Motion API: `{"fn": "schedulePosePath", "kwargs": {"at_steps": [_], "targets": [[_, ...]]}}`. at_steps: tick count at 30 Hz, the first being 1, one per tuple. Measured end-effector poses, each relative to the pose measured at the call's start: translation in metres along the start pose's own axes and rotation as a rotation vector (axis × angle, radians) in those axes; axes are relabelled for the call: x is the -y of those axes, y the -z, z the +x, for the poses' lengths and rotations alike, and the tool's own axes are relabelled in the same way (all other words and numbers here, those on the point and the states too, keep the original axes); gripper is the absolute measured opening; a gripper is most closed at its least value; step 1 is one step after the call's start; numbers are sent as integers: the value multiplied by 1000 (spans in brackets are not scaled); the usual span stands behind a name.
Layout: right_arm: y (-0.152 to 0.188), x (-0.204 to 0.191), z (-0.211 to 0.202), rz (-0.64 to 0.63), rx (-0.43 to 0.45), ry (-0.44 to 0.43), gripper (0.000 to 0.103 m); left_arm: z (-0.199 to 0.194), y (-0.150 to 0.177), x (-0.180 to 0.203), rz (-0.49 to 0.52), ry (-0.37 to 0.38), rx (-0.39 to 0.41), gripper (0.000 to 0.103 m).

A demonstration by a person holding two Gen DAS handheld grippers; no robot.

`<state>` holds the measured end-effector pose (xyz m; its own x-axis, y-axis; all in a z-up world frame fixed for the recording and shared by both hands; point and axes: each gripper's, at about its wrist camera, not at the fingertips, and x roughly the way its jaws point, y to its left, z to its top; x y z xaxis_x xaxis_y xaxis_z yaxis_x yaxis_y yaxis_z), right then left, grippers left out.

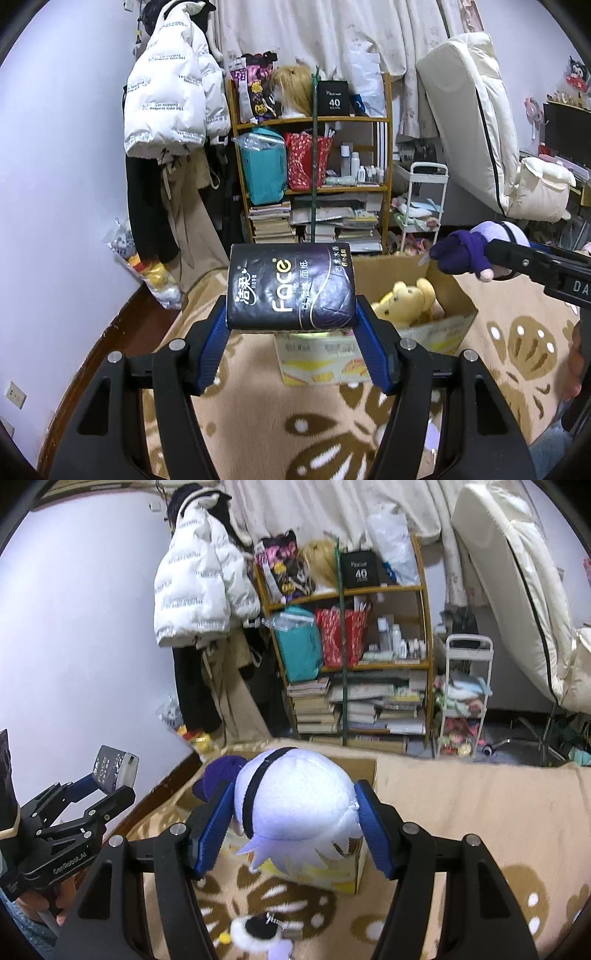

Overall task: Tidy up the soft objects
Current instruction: 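Lift the Face tissue pack over the box with the left tool while the right tool carries the doll there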

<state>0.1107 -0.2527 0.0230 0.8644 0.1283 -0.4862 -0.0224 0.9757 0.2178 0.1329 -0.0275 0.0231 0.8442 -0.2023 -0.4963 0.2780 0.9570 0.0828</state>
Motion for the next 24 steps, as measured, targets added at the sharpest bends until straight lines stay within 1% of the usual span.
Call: {"fn": "schedulePosePath", "kwargs": {"at_steps": [7,10,15,18,22,24], "targets": [[-13,5,5,6,79,-3,69,14,-19,3,2,-7,34,64],[-14,7,10,7,92,-4,69,25,-24,7,6,-1,35,64],[-15,8,16,2,96,-5,69,41,-29,18,38,9,37,64],[-15,9,18,5,88,-6,69,48,-27,22,38,21,34,64],[-15,11,29,8,65,-6,69,61,-21,22,24,34,12,64],[-13,13,36,15,50,-9,69,70,-17,23,22,39,-11,64]]}}
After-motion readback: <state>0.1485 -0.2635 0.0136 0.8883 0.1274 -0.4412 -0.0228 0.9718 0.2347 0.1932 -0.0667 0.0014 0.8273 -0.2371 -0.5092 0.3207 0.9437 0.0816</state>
